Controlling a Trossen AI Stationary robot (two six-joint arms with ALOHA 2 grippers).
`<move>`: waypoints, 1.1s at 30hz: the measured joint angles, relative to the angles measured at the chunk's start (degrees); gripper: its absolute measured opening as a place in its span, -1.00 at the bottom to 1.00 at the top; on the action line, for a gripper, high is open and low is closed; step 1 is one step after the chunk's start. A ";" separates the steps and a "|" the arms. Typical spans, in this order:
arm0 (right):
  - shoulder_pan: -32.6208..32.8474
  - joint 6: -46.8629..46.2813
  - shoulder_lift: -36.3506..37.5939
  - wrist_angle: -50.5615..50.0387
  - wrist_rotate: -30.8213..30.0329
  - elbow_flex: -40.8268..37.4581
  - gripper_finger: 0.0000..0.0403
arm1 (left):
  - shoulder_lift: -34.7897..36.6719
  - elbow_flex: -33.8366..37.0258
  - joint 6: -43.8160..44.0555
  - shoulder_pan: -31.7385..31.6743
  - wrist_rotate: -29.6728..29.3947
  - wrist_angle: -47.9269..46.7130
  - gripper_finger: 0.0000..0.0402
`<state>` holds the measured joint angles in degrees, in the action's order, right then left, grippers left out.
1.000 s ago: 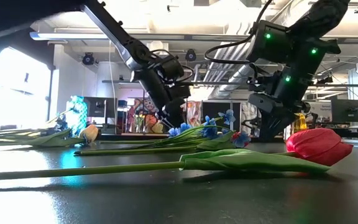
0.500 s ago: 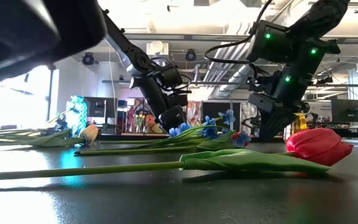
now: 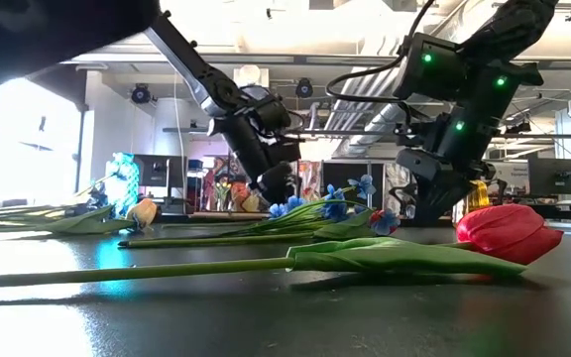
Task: Sort flowers into vase by color
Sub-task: Put the top yellow flower into the yellow vase
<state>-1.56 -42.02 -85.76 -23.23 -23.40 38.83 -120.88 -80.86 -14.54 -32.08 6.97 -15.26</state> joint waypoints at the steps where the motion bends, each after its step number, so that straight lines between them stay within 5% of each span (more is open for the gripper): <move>1: 0.07 -0.05 0.00 -0.11 0.10 0.00 -0.38 | 0.40 0.00 1.41 -0.38 0.01 0.78 -0.97; 7: 0.88 -2.01 0.02 -1.28 1.09 0.00 -0.38 | 3.75 0.00 4.45 -2.45 1.85 2.23 -0.99; 12: 1.28 -1.70 0.02 -1.28 3.96 0.00 -0.38 | 4.26 0.01 4.70 -3.32 17.84 -1.60 -0.98; 17: 1.24 -1.92 0.02 -0.92 4.02 0.00 -0.38 | 4.29 0.04 -0.84 -3.61 7.24 -8.93 -0.87; 24: 1.25 -1.90 0.02 -0.10 4.56 0.00 -0.38 | 4.51 0.04 -2.49 -3.09 -5.88 -11.48 -0.28; 28: 1.25 -1.46 0.02 0.03 4.55 0.00 -0.38 | 4.51 0.02 -1.08 -2.83 -8.65 -12.29 0.01; 33: 1.20 -0.99 0.02 0.18 4.54 0.00 -0.38 | 4.51 0.22 -0.61 -2.73 -8.07 -14.68 0.04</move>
<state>-0.36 -43.01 -85.73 -23.06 -18.86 38.83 -116.38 -80.64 -15.15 -34.81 -1.11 -29.94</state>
